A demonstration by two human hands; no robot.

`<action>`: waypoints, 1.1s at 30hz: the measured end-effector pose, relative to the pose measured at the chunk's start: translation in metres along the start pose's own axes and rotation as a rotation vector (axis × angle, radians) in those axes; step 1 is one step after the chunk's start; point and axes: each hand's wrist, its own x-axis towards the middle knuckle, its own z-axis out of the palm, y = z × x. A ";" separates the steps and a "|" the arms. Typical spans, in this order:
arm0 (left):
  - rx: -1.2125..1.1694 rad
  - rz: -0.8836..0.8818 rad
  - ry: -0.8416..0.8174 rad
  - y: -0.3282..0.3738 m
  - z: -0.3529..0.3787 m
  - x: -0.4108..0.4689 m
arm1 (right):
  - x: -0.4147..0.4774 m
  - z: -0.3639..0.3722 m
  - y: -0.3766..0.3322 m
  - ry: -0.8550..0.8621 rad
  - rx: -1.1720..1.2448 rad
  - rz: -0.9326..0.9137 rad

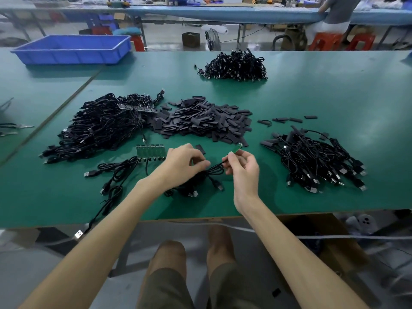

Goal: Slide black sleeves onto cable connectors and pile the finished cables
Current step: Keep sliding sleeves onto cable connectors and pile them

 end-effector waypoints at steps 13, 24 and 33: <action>0.332 -0.073 -0.171 0.005 -0.017 -0.003 | -0.001 -0.004 -0.003 0.014 0.077 0.019; 0.313 -0.005 -0.051 -0.010 0.003 0.036 | -0.001 -0.003 -0.004 -0.039 0.002 0.017; 0.326 0.081 0.053 -0.018 0.015 0.031 | -0.001 -0.001 -0.003 -0.094 -0.059 -0.012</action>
